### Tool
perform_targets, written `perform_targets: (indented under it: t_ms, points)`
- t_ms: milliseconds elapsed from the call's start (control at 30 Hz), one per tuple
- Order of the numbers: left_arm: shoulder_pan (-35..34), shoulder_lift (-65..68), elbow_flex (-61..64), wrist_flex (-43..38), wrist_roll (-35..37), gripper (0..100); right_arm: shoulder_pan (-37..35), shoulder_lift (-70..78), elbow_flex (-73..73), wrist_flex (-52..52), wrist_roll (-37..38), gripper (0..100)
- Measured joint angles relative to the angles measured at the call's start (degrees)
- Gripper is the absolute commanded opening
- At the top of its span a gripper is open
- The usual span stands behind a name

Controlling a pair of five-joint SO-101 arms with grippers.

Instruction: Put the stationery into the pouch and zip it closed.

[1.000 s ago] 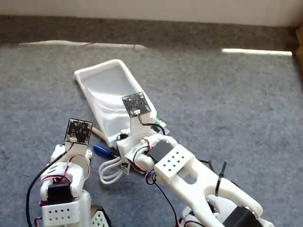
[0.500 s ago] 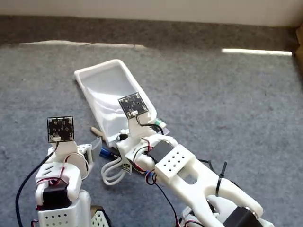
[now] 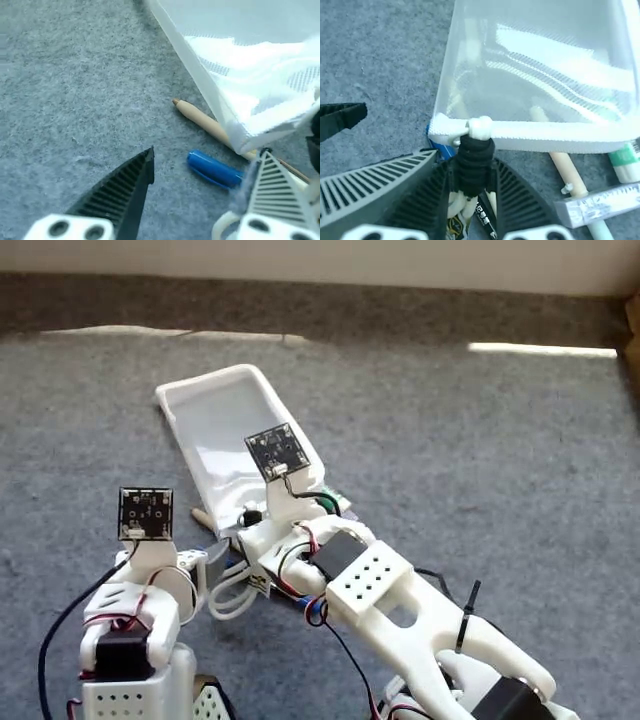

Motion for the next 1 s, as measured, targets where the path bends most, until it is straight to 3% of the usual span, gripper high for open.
perform_targets:
  t_ms: [233,533,767,1000]
  points:
    - [1.6,0.0,0.0,-0.6,0.0,30,0.0,0.0,0.0,0.0,0.0,0.4]
    - [-1.3,0.1,8.1,-13.7,0.0,30,0.0,0.0,0.0,0.0,0.2,0.4]
    - [-2.6,0.1,8.8,-15.5,0.0,30,0.0,0.0,0.0,0.0,0.2,0.4]
    - [-2.6,0.1,8.8,-15.7,0.0,13,0.0,0.0,1.1,0.0,7.5,0.4]
